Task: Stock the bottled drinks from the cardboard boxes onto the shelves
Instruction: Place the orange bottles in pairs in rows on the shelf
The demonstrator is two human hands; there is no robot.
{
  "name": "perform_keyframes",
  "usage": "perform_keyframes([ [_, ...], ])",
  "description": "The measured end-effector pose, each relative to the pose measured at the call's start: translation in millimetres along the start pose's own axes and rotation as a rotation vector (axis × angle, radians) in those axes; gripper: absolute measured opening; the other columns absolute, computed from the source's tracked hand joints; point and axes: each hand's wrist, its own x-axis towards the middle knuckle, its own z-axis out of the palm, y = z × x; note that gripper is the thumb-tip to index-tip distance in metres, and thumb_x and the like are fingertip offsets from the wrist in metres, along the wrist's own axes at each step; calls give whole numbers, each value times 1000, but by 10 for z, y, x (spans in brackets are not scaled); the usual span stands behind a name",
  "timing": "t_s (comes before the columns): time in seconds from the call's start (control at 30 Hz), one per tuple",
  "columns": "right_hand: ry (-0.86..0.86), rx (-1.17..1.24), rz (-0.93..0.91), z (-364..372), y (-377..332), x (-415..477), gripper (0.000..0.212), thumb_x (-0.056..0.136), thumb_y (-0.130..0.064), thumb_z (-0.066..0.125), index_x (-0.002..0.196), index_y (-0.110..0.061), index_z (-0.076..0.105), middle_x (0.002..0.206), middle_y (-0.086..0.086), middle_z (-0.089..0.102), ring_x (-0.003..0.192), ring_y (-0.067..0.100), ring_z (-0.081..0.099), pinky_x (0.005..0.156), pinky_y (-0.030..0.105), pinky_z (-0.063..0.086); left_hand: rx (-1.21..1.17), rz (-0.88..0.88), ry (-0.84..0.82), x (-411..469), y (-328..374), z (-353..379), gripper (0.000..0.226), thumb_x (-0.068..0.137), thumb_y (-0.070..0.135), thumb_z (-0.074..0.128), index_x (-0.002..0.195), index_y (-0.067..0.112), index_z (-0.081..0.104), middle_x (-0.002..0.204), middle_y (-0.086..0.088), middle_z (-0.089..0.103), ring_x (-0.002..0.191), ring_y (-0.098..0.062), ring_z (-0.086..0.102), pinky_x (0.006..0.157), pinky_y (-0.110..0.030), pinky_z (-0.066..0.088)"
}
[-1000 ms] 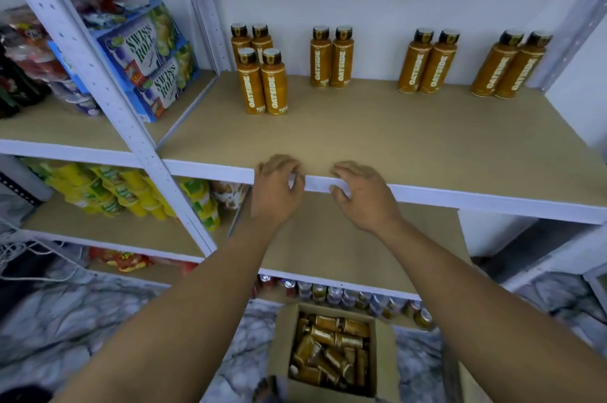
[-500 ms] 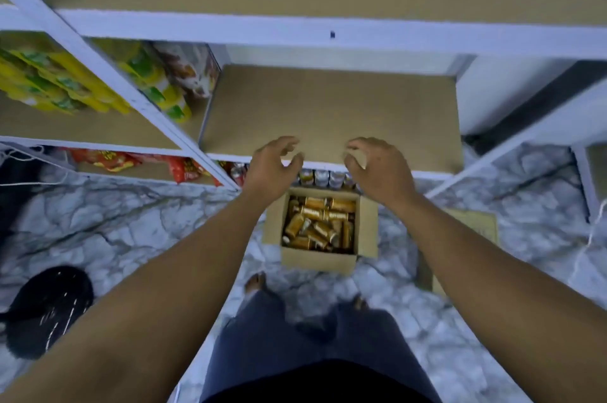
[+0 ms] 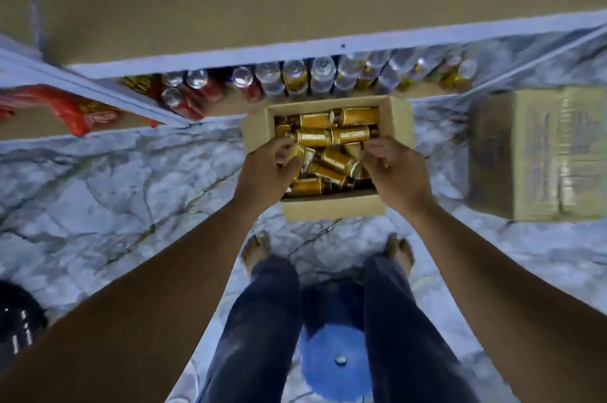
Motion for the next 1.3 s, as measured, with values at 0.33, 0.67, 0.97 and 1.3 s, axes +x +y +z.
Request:
perform_keyframes([
  [0.33,-48,110,67,1760,1610,1303,47,95,-42,67,139,-26,57,138,-3,62,126,17,57,95,32,51,74,49,127,1257,-1412,1572,61,100,34,64,155,26,40,155,2,47,138,-17,47,108,-25,38],
  [0.67,-212,4,72,2035,2056,1392,66,87,-41,77,144,-37,45,137,-1,59,124,20,55,93,33,49,167,-98,261,1340,-1655,1897,78,87,31,79,153,32,38,143,-2,56,121,-25,60,97,-34,49],
  [0.97,-187,6,71,1875,2030,1277,62,100,-44,60,153,-31,32,137,2,61,78,8,59,60,12,45,57,-118,317,1135,-1567,1985,89,87,33,79,159,31,27,147,-3,52,126,-27,56,99,-37,50],
  [1.3,78,291,33,1870,1986,1231,65,104,-47,50,160,-29,22,153,4,47,126,16,54,85,18,49,-3,-83,483,1148,-1501,1946,78,86,34,79,153,30,39,129,6,63,104,-21,67,81,-36,57],
])
